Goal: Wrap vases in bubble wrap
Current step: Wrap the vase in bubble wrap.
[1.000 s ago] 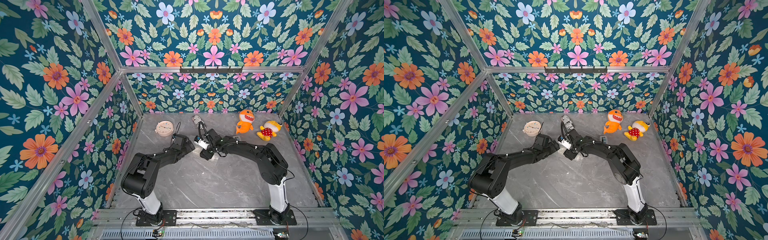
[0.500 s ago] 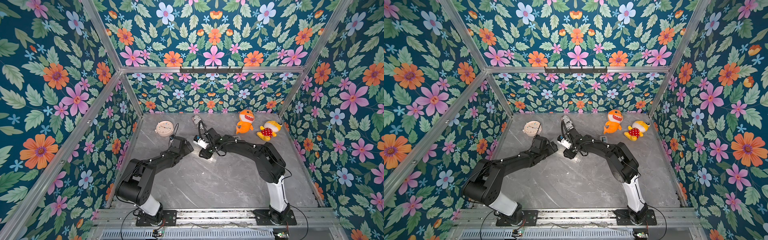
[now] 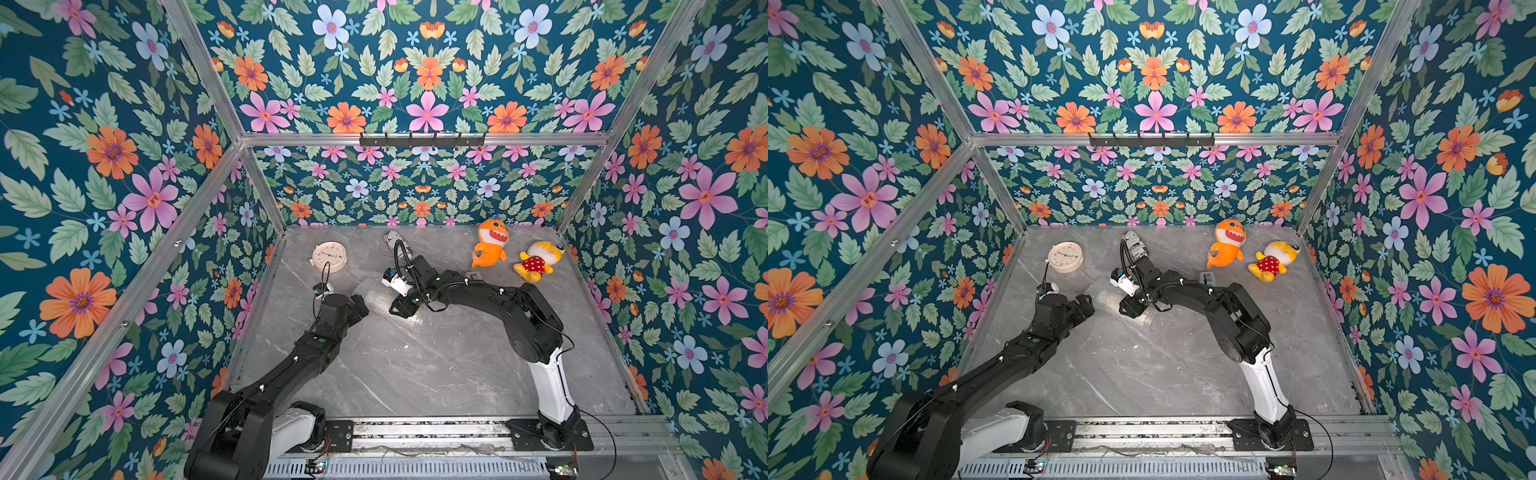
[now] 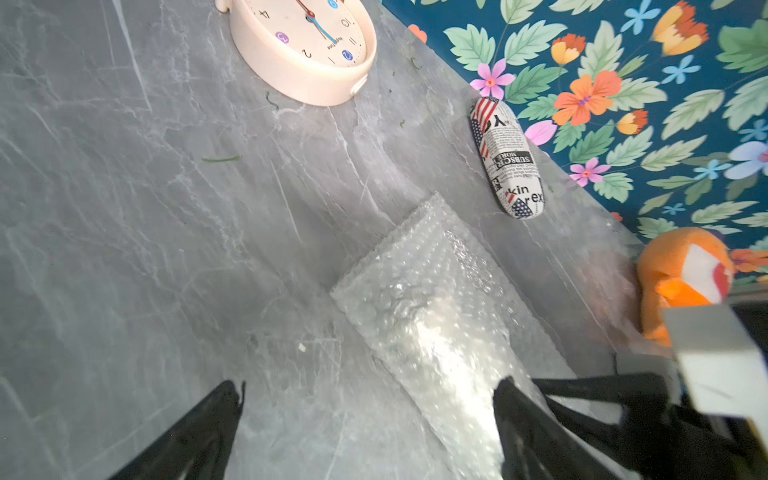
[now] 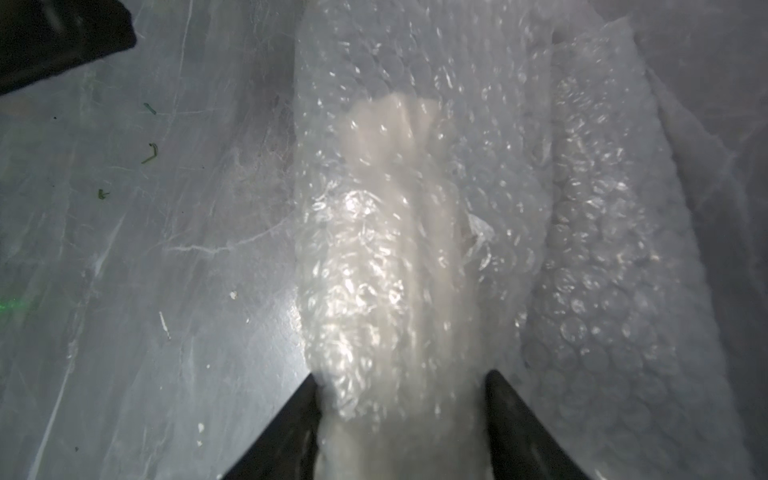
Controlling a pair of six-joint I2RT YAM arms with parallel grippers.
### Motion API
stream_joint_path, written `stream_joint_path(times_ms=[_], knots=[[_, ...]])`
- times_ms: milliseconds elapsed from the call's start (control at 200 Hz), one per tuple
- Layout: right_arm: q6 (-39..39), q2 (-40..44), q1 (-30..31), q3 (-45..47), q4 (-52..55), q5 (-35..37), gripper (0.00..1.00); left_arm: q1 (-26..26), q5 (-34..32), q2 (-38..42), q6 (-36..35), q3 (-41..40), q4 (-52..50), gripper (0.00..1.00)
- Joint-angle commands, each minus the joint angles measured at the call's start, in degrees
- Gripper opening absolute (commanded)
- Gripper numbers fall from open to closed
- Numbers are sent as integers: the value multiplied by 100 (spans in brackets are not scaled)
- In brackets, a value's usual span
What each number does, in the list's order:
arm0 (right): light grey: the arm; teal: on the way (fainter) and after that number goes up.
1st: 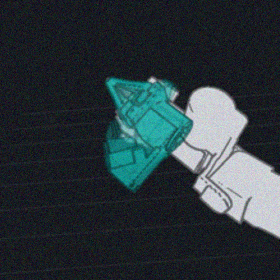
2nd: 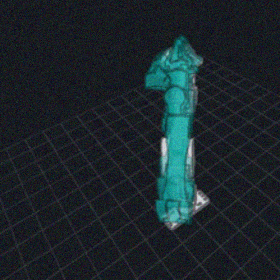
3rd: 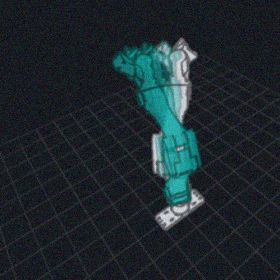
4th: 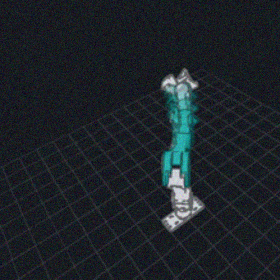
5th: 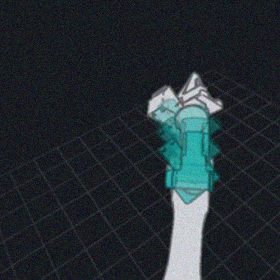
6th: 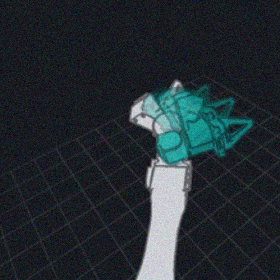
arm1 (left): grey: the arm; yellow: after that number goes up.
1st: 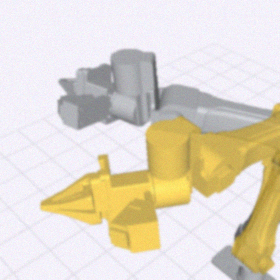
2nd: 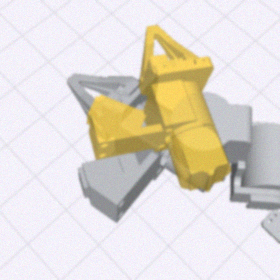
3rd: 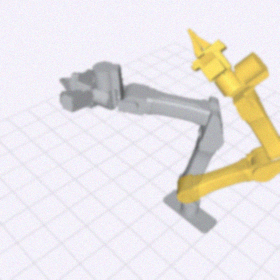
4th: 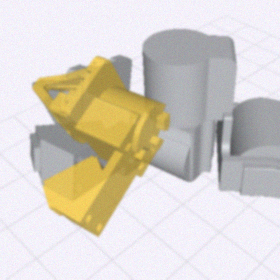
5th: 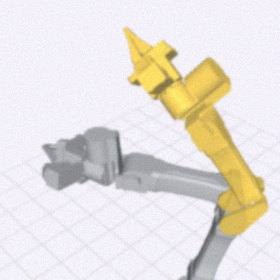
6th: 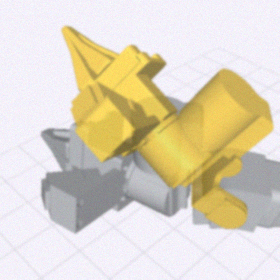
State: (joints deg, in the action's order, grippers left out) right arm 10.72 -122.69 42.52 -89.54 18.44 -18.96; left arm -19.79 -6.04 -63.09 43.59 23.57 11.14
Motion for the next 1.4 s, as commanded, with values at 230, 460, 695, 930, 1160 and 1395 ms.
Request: stream_joint_path(times_ms=[230, 460, 695, 930, 1160, 1395], knots=[[29, 129, 193, -6, 861, 44, 70, 46, 1048, -418, 303, -244, 638, 94], [-276, 11, 309, 19, 865, -107, 66, 46, 1439, -710, 816, -741, 1696, 94], [-779, 98, 300, 297, 564, -416, 61, 30, 1668, -845, 1150, -1179, 2764, 92], [-1428, 123, 214, 497, 104, -1155, 59, -58, 1727, -1213, 1299, -1211, 3149, 88], [-1870, 177, 43, 765, -301, -1789, 52, -95, 1755, -1574, 1555, -1349, 3730, 91], [-2524, 196, -170, 1176, -782, -2300, 49, -97, 1487, -1051, 1451, -1376, 3434, 100]])
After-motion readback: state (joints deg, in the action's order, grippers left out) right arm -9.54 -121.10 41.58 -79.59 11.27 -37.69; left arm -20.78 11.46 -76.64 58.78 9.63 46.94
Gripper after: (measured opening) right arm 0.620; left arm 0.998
